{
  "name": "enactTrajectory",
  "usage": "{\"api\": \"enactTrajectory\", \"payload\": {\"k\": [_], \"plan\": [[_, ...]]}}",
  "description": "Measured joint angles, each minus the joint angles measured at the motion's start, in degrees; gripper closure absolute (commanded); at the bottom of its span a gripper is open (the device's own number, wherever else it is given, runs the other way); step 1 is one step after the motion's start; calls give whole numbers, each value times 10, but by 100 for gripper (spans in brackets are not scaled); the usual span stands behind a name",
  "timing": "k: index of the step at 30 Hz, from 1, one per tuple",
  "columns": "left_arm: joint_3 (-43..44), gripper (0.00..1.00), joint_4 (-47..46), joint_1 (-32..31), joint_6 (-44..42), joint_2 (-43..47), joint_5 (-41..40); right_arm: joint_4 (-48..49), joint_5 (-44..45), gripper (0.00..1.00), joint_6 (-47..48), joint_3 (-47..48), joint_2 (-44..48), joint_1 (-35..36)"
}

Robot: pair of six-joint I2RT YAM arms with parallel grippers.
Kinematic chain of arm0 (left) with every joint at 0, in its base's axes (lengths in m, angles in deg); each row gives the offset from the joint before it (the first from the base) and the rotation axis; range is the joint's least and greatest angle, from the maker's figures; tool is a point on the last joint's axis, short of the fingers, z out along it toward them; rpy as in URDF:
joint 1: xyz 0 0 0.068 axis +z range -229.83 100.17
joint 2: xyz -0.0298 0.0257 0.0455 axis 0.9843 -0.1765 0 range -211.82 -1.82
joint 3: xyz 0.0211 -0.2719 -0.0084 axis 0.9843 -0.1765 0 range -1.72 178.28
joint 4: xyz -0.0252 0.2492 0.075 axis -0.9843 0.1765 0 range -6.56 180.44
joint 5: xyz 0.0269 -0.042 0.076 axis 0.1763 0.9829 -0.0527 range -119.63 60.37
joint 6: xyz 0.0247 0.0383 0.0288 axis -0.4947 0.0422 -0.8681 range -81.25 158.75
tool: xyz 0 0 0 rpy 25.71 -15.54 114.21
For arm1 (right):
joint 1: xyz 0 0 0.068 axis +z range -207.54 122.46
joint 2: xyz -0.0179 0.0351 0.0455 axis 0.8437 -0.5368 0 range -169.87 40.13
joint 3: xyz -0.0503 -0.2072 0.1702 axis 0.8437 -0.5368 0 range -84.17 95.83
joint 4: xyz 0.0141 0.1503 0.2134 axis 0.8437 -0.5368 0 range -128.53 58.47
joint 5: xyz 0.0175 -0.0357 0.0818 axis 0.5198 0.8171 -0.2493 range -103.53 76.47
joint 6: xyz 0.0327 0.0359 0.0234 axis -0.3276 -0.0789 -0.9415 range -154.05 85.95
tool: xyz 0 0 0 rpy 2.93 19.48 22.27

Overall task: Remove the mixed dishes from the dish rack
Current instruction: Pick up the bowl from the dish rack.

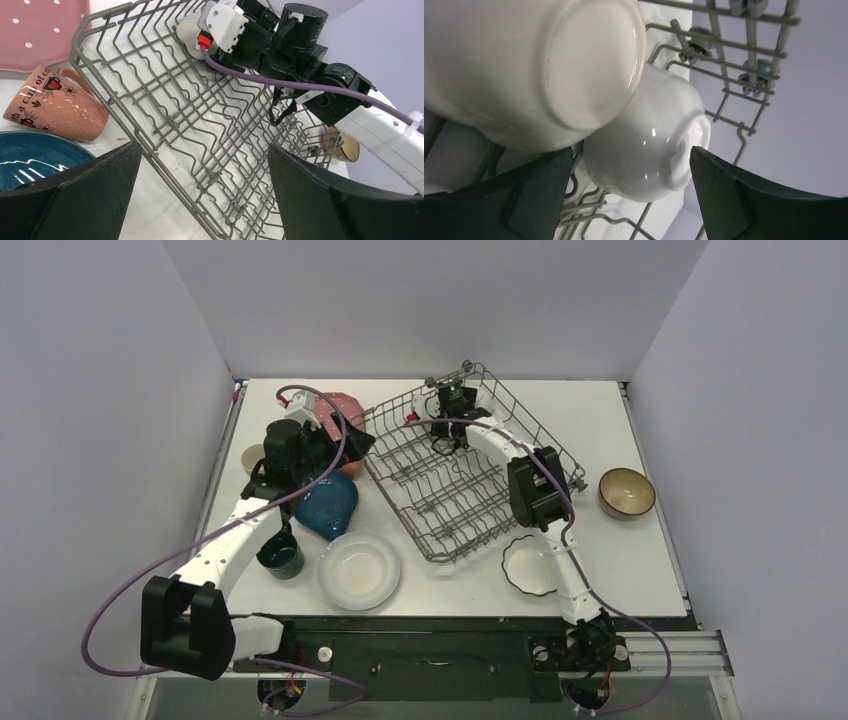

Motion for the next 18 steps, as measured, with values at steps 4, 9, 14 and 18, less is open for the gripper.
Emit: {"api": "enactTrajectory", "payload": {"k": [4, 9, 14, 18], "plan": [[0, 4, 0, 0, 0, 0, 2, 33, 9, 34, 15, -8, -8, 2], [-1, 4, 0, 0, 0, 0, 9, 84, 22, 46, 27, -47, -2, 0], [-2, 4, -2, 0, 2, 0, 15, 136, 18, 55, 23, -104, 24, -4], [-5, 4, -4, 0, 4, 0, 17, 143, 13, 60, 6, -129, 43, -9]]}}
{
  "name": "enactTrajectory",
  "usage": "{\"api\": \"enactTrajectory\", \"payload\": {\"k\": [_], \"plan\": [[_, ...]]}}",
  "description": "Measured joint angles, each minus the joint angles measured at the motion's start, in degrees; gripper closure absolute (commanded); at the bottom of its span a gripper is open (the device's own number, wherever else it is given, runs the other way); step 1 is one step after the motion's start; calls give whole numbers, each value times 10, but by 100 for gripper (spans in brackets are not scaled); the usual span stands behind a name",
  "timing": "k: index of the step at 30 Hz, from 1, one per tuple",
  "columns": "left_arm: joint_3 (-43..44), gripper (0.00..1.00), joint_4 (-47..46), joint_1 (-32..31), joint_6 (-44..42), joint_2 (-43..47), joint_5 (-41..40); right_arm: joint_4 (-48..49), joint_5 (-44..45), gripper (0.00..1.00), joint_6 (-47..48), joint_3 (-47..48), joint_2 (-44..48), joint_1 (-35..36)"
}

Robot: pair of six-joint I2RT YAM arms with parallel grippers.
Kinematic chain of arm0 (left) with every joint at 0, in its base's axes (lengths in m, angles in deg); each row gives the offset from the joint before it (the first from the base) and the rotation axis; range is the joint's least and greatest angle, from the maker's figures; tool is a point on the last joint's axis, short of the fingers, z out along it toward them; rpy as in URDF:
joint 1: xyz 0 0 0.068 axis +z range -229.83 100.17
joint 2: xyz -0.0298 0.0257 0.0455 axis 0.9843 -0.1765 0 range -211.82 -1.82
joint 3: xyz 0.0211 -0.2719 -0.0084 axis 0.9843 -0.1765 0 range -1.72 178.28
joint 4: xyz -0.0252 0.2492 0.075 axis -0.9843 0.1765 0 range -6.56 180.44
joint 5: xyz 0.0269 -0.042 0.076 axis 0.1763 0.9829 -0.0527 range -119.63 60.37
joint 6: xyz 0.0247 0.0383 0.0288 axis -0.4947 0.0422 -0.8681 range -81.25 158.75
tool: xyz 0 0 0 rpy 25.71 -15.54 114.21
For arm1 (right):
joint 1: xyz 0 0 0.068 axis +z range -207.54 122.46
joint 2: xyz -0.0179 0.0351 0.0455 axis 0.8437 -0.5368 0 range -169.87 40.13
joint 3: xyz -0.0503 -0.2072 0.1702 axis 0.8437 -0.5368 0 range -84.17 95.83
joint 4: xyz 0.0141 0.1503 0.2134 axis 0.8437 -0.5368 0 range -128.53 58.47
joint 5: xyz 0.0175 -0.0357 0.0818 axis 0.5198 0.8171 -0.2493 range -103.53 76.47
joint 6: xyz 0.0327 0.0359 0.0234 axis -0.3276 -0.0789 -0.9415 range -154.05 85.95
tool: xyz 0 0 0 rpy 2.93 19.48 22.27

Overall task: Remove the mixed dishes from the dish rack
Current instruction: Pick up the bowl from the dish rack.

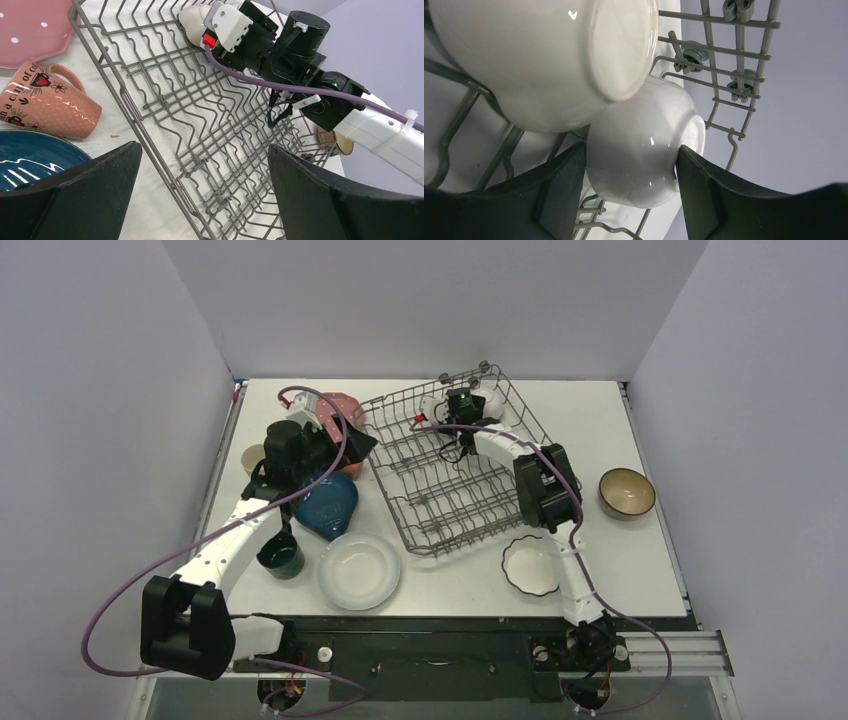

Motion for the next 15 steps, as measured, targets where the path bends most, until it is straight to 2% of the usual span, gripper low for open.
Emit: {"api": "enactTrajectory", "payload": {"k": [15], "plan": [[-6, 4, -38, 0, 36, -3, 29, -53, -37, 64, -90, -15, 99, -7]]}}
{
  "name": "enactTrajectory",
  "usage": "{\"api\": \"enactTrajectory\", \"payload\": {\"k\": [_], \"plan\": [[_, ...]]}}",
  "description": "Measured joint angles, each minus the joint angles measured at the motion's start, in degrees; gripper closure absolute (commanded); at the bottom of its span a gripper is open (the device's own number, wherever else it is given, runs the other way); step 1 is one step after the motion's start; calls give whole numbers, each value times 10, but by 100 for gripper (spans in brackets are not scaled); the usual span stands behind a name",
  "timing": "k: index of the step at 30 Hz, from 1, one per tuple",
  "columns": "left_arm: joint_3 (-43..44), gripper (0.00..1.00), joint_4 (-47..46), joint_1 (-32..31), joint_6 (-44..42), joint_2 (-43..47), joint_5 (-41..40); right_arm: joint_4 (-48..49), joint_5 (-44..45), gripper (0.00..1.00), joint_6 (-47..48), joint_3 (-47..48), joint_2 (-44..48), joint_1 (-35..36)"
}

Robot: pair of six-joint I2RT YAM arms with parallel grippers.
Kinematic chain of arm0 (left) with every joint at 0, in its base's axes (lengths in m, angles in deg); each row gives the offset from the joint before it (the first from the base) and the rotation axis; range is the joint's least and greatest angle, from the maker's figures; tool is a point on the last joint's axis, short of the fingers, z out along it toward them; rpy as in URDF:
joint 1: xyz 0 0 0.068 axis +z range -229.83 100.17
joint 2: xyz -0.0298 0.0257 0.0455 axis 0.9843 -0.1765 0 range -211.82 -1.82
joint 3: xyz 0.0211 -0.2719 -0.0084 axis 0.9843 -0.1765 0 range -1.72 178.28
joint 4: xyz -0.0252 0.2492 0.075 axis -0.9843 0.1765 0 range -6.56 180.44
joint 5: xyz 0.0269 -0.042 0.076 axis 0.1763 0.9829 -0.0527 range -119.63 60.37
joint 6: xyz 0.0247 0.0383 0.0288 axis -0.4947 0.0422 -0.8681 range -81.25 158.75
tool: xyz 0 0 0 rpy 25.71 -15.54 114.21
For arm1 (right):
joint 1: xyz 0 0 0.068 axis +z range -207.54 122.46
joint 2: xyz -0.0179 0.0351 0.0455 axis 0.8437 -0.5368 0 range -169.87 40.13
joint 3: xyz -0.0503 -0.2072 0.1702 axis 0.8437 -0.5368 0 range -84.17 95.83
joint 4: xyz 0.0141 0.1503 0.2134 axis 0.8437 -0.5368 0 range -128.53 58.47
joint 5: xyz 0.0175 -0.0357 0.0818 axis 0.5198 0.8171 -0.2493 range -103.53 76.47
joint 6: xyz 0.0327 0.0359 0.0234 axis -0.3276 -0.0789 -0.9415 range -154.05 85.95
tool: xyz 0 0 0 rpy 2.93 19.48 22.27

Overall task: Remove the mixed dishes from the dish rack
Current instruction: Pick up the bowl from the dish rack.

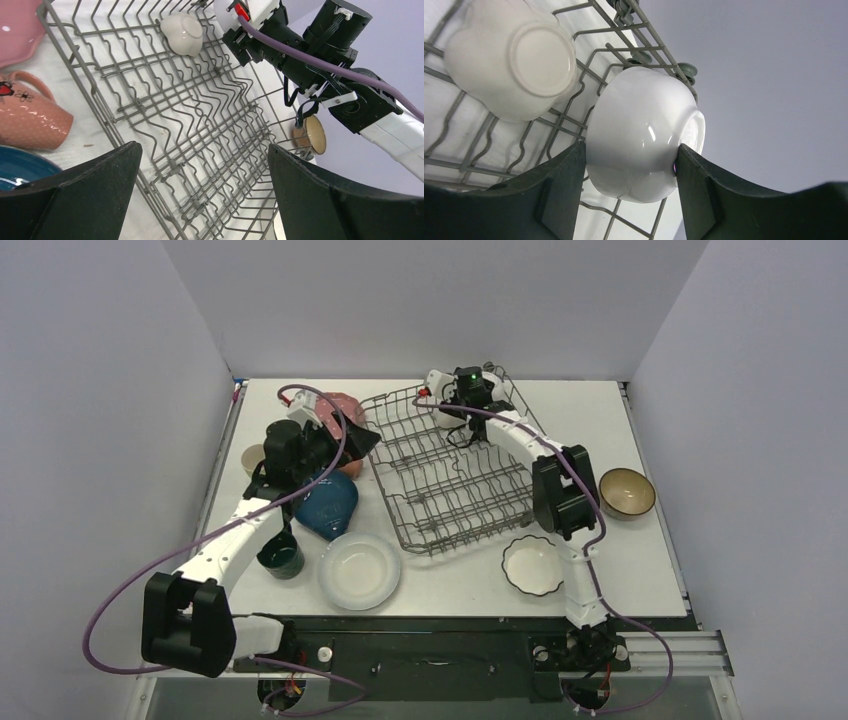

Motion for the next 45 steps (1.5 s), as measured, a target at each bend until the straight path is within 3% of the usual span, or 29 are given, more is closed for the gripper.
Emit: {"api": "enactTrajectory", "payload": {"k": [8, 18, 28, 37, 40, 43, 45], "plan": [[0, 4, -88, -11, 74, -64, 33, -71, -92, 65, -127, 0, 38, -18], [15, 4, -176, -96, 128, -165, 39, -107, -264, 65, -367, -38, 130, -69], [54, 3, -268, -193, 27, -268, -2, -12, -399, 65, -645, -150, 178, -113], [116, 0, -288, -224, -40, -345, -56, 88, -485, 66, -843, -269, 199, -127], [137, 13, -289, -234, -63, -360, -77, 129, -506, 66, -900, -295, 205, -128], [164, 19, -279, -241, -86, -377, -96, 166, -522, 66, -946, -314, 211, -128], [184, 29, -266, -244, -100, -385, -108, 187, -530, 66, -971, -325, 216, -128]]}}
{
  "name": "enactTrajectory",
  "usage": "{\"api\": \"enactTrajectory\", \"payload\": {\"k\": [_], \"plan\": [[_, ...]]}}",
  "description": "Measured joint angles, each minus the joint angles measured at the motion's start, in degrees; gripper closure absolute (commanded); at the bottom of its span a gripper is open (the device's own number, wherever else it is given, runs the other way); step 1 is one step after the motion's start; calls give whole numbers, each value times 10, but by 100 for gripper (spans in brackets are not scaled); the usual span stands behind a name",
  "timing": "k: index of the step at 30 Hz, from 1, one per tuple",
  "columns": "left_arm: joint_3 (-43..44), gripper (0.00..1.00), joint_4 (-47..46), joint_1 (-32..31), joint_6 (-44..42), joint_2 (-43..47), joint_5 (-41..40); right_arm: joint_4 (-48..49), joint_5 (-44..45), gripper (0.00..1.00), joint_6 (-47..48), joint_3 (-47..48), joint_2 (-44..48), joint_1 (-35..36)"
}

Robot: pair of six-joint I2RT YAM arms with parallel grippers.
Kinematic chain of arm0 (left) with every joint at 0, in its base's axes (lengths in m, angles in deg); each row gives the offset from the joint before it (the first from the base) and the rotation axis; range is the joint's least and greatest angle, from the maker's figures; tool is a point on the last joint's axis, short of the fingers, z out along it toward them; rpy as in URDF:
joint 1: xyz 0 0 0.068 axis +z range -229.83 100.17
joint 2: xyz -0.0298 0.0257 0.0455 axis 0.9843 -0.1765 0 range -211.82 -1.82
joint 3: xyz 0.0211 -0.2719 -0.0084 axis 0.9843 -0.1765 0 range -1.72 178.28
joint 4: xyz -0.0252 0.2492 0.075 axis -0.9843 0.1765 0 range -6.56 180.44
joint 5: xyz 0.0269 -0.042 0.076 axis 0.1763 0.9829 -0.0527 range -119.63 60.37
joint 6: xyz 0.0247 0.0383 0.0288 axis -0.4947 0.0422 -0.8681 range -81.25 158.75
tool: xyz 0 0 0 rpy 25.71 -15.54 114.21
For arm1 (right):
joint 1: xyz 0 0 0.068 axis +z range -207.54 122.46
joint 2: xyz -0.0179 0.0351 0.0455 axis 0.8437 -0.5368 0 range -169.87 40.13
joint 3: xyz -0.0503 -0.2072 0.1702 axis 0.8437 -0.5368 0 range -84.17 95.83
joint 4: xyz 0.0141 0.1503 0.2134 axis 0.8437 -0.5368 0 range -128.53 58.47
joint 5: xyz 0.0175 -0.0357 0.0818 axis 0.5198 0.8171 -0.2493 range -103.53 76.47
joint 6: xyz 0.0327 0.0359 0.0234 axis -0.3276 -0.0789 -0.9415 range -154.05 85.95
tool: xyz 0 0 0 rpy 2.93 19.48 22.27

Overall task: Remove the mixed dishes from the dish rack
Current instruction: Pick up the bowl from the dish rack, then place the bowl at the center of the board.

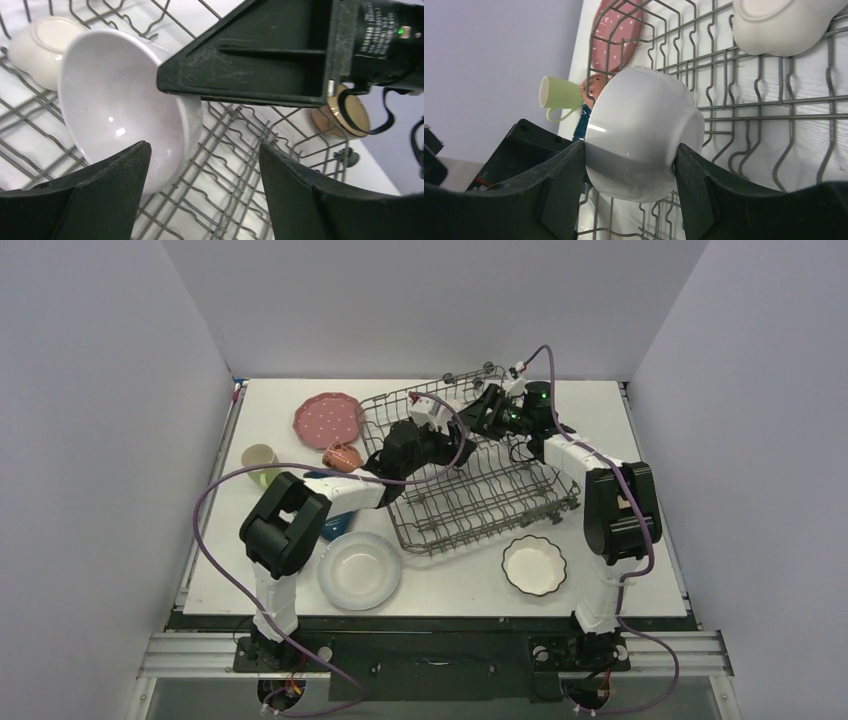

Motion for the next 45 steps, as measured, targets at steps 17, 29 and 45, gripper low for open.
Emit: {"api": "enactTrajectory", "payload": {"k": [17, 29, 45], "plan": [[58, 100, 90, -16, -103, 3, -6, 57, -32, 24, -46, -41, 31, -2], [5, 100, 302, -17, -210, 234, -9, -192, -105, 18, 227, -7, 226, -30], [-91, 100, 532, -319, -289, 374, -1, -365, -85, 18, 481, -67, 369, -173]]}}
